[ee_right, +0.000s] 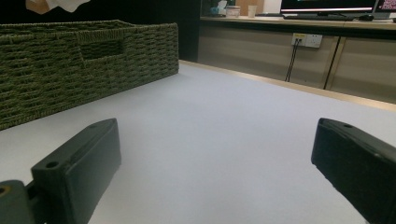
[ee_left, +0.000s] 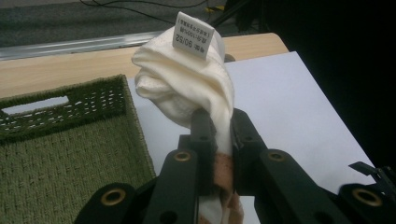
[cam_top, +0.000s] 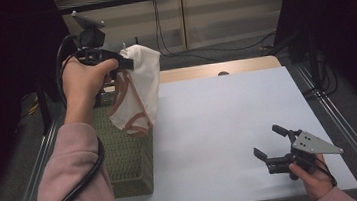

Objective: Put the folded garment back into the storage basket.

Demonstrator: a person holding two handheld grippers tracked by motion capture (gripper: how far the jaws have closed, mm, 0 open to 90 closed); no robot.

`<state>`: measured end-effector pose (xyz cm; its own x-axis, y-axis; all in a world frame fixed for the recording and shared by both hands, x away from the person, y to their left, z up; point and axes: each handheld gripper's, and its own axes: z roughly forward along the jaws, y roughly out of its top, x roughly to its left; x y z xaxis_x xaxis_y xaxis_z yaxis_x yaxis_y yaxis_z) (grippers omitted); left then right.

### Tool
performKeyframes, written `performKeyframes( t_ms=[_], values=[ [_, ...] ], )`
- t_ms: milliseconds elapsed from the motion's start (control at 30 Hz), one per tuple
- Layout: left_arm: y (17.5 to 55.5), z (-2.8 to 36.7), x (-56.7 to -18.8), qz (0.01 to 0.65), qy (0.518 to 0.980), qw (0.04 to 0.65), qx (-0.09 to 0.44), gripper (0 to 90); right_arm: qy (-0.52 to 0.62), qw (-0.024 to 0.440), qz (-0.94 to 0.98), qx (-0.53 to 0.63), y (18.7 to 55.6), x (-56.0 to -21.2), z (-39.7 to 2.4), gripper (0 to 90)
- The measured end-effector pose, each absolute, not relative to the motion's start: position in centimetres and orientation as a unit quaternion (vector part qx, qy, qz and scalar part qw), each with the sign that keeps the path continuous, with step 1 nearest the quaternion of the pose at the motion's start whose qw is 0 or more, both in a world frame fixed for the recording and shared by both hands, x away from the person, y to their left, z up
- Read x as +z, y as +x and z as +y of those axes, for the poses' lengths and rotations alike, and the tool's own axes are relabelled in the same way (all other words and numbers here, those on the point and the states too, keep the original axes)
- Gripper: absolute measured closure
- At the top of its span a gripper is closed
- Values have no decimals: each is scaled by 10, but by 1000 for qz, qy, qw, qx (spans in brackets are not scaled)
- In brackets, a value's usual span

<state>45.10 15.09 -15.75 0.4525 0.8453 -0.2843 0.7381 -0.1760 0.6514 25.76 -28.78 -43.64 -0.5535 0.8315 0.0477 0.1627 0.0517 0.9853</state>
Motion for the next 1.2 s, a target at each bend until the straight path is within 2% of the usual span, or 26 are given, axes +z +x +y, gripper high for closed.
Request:
performKeyframes(
  t_ms=[433, 1200],
  values=[
    [448, 166, -156, 525, 757, 383, 70, 825, 376, 296, 667, 571, 257, -436, -289, 10],
    [445, 191, -161, 539, 747, 381, 83, 824, 383, 283, 664, 577, 255, -436, -287, 10]
  ],
)
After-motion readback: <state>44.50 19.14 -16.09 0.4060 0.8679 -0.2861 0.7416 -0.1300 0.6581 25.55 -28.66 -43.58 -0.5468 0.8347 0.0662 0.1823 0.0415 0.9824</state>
